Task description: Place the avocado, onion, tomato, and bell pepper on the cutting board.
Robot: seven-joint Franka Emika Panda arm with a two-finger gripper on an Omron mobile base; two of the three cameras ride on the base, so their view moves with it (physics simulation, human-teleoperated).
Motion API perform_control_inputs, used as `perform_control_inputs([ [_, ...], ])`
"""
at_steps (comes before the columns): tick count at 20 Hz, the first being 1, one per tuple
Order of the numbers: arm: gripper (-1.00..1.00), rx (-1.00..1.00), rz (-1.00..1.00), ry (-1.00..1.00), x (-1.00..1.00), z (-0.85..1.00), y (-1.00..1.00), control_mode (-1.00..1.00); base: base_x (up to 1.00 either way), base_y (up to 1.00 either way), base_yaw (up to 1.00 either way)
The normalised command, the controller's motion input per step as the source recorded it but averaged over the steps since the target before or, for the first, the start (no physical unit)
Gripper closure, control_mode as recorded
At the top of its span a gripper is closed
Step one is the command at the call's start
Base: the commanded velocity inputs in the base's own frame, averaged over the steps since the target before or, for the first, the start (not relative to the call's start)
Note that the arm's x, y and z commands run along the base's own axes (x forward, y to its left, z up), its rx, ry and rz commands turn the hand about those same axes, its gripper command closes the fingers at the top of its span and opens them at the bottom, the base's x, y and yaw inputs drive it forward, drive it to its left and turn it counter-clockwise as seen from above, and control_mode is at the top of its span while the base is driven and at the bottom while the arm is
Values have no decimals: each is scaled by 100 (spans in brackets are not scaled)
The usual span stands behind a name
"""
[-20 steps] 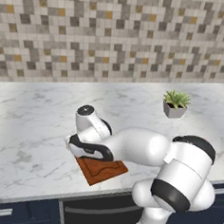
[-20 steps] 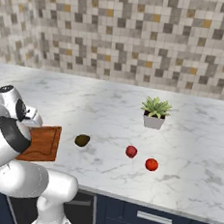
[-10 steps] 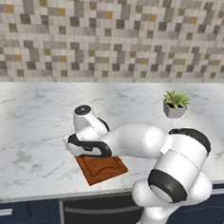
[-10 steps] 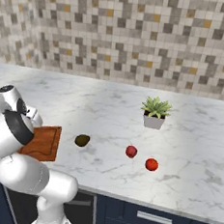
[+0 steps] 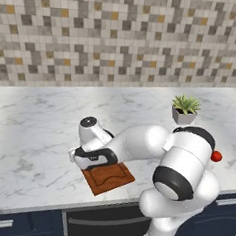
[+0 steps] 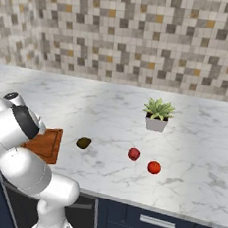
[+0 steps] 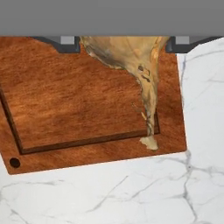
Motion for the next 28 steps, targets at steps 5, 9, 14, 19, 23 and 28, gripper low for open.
perform_control_inputs([
  [5,100,0,0,0,5,-20,-16,-100,0,0,0],
  [9,100,0,0,0,13,-28,-2,-100,0,0,0],
  [14,100,0,0,0,15,-32,0,-100,0,0,0],
  [19,-100,1,0,0,2,-18,-7,-100,0,0,0],
  [23,-100,3,0,0,0,0,-20,-100,0,0,0],
  [28,-100,2,0,0,0,2,-12,-100,0,0,0],
])
